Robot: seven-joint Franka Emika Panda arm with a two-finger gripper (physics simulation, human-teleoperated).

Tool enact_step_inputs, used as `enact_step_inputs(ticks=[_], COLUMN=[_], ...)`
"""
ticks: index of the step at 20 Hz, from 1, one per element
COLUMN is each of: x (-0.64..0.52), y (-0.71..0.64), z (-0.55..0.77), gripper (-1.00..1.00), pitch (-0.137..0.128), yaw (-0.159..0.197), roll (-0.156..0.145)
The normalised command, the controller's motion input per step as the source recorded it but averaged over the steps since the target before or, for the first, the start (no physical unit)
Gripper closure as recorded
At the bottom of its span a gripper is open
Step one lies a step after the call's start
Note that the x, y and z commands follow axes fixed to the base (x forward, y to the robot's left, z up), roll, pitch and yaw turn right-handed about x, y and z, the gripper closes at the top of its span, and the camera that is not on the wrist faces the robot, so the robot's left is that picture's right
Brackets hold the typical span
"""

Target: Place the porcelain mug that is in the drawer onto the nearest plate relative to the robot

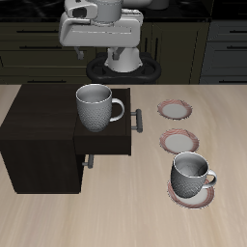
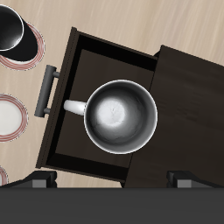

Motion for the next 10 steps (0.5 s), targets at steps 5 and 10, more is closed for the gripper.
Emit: enact_step_inputs(ticks=[5,10], x=[0.09,0.10], y=[0.11,0.06], z=[-0.30,-0.41], gripper=[-1.00,-1.00], pitch=[0.035,0.056], yaw=[0.035,0.024], roll=[-0.005,-0.016])
